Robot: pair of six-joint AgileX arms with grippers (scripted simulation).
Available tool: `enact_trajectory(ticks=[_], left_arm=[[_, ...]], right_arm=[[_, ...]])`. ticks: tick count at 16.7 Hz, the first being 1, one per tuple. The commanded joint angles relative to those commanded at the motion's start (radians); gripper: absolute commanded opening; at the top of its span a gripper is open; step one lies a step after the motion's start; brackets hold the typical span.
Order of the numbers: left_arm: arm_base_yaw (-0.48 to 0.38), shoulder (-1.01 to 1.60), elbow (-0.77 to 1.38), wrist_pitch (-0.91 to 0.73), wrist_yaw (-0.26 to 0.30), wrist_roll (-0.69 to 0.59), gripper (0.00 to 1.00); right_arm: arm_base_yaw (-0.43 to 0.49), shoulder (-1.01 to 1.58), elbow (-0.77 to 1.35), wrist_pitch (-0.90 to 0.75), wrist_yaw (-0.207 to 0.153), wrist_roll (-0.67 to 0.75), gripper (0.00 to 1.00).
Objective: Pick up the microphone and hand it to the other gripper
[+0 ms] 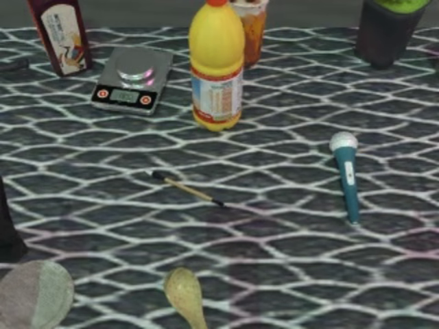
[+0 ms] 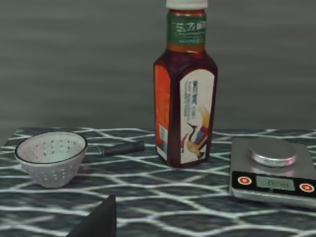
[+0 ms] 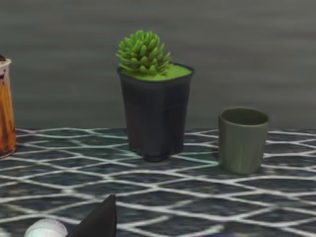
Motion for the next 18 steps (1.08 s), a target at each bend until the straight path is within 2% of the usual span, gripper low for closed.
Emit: enact_trajectory(ticks=[4, 8, 11, 18], left_arm=[[0.000, 0.000, 0.000, 0.000, 0.000, 0.000, 1.00], [0.000, 0.000, 0.000, 0.000, 0.000, 0.000, 1.00], [0.000, 0.000, 0.000, 0.000, 0.000, 0.000, 1.00], [0.000, 0.000, 0.000, 0.000, 0.000, 0.000, 1.00]], right_arm=[[0.010, 0.031, 0.030, -0.020, 0.000, 0.010, 1.00], [0.062, 0.220, 0.201, -0.134, 0.005, 0.066, 1.00], [0.118, 0.474, 0.389, -0.265, 0.012, 0.127, 1.00], [0.269, 1.239, 0.867, -0.634, 0.030, 0.287, 1.00]])
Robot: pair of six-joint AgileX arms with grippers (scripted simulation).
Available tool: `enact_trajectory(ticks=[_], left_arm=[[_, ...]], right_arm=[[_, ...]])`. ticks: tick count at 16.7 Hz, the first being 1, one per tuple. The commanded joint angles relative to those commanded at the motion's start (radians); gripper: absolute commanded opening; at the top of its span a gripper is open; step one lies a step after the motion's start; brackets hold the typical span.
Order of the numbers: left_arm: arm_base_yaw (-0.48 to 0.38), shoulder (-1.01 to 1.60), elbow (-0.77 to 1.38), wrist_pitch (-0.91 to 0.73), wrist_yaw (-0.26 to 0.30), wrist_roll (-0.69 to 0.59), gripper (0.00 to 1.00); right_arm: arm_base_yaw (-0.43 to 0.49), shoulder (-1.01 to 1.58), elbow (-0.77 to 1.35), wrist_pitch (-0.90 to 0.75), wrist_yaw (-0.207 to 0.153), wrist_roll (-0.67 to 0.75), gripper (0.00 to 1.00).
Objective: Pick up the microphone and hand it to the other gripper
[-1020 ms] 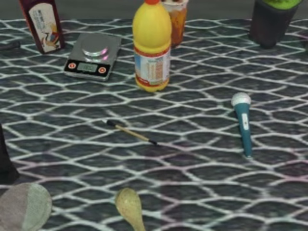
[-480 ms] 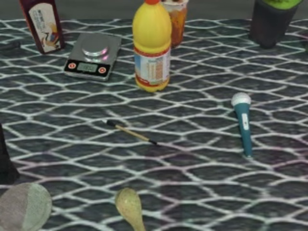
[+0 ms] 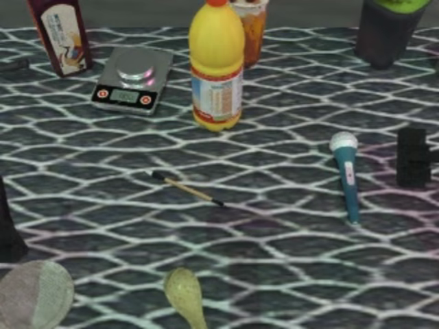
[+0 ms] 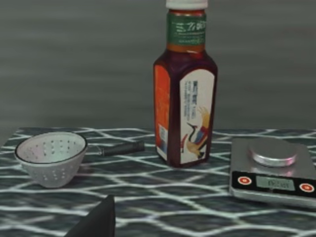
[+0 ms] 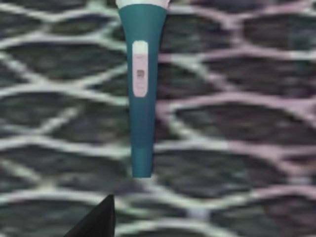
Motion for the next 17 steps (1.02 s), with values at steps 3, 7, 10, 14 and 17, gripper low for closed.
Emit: enact_trajectory(ticks=[3, 7, 10, 14, 17], left_arm=[[0.000, 0.000, 0.000, 0.000, 0.000, 0.000, 1.00], [0.000, 0.000, 0.000, 0.000, 0.000, 0.000, 1.00], [0.000, 0.000, 0.000, 0.000, 0.000, 0.000, 1.00], [0.000, 0.000, 0.000, 0.000, 0.000, 0.000, 1.00], [0.000, 0.000, 0.000, 0.000, 0.000, 0.000, 1.00]], right_arm=[[0.059, 0.256, 0.188, -0.137, 0.005, 0.063, 1.00], [0.119, 0.520, 0.390, -0.267, 0.011, 0.127, 1.00], [0.145, 0.629, 0.482, -0.319, 0.013, 0.155, 1.00], [0.151, 0.651, 0.503, -0.331, 0.014, 0.161, 1.00], [0.146, 0.650, 0.499, -0.326, 0.013, 0.160, 1.00]])
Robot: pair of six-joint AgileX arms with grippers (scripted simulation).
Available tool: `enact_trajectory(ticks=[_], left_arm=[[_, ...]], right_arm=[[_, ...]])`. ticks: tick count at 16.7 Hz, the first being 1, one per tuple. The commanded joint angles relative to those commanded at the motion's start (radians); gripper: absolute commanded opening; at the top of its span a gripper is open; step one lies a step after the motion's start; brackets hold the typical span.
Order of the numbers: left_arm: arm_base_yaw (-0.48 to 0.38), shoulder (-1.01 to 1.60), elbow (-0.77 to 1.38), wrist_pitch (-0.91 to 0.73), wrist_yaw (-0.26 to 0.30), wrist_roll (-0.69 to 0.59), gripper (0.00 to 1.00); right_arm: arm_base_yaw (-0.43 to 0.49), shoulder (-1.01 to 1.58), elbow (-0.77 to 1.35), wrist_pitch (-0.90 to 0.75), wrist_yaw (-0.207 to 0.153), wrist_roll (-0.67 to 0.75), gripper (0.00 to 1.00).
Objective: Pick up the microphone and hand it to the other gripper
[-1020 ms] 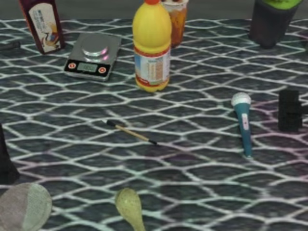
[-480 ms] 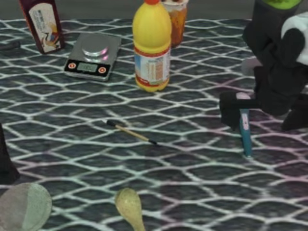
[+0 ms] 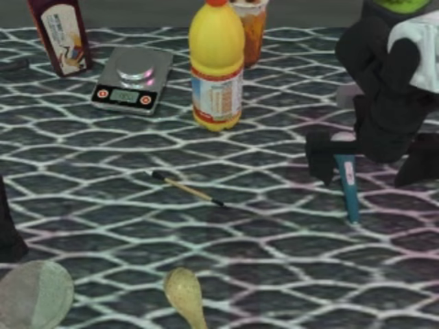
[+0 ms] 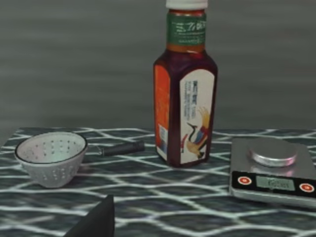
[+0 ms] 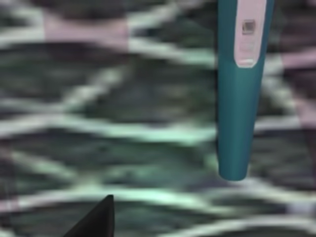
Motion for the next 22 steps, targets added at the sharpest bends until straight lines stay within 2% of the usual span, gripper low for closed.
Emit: enact_trajectory(ticks=[3, 8, 14, 22], left_arm=[[0.000, 0.000, 0.000, 0.000, 0.000, 0.000, 1.00], [0.000, 0.000, 0.000, 0.000, 0.000, 0.000, 1.00], [0.000, 0.000, 0.000, 0.000, 0.000, 0.000, 1.00], [0.000, 0.000, 0.000, 0.000, 0.000, 0.000, 1.00]], right_arm=[[0.000, 0.043, -0.033, 0.071, 0.000, -0.003, 1.00], [-0.004, 0.166, -0.127, 0.302, 0.001, -0.006, 1.00], [-0.005, 0.196, -0.148, 0.343, 0.001, -0.006, 1.00], [-0.005, 0.196, -0.148, 0.343, 0.001, -0.006, 0.40]])
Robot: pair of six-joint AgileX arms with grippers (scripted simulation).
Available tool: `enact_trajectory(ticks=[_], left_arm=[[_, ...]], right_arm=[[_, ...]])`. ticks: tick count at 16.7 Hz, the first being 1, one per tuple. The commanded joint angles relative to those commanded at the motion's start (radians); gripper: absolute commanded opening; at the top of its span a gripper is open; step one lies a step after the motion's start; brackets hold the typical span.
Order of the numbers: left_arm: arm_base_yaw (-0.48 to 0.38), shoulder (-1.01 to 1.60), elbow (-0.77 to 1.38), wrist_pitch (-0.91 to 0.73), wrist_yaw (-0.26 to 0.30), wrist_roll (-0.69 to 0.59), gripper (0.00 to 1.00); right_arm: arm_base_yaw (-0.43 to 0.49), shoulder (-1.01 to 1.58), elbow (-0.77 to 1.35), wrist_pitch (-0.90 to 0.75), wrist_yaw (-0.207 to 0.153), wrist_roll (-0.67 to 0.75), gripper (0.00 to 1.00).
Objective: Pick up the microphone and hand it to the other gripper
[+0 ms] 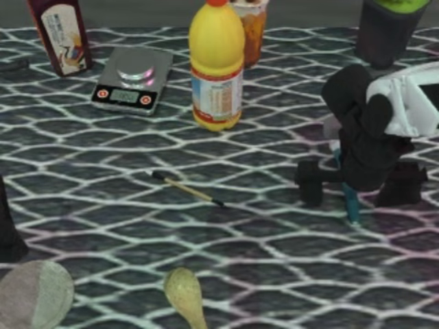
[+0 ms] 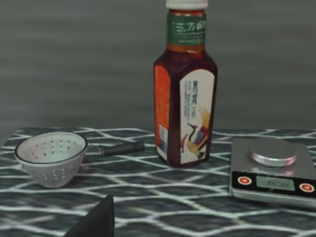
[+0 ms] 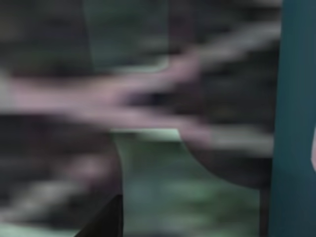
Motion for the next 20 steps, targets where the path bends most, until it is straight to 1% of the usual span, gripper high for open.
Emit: enact_trajectory(ticks=[5, 6, 13, 14, 15, 17, 20], left_arm=[[0.000, 0.000, 0.000, 0.000, 0.000, 0.000, 1.00], [0.000, 0.000, 0.000, 0.000, 0.000, 0.000, 1.00], [0.000, 0.000, 0.000, 0.000, 0.000, 0.000, 1.00], [0.000, 0.000, 0.000, 0.000, 0.000, 0.000, 1.00], [0.000, 0.000, 0.000, 0.000, 0.000, 0.000, 1.00], [0.000, 0.000, 0.000, 0.000, 0.000, 0.000, 1.00], [0.000, 0.000, 0.000, 0.000, 0.000, 0.000, 1.00]], right_arm=[[0.000, 0.000, 0.000, 0.000, 0.000, 0.000, 0.02], [0.000, 0.000, 0.000, 0.000, 0.000, 0.000, 0.00], [0.000, 0.000, 0.000, 0.000, 0.000, 0.000, 0.00], [0.002, -0.061, 0.024, -0.029, 0.023, -0.014, 0.00], [0.002, -0.061, 0.024, -0.027, 0.022, -0.014, 0.00], [0.004, -0.065, 0.018, 0.005, 0.012, -0.024, 0.00], [0.008, -0.085, -0.006, 0.129, -0.027, -0.059, 0.00]])
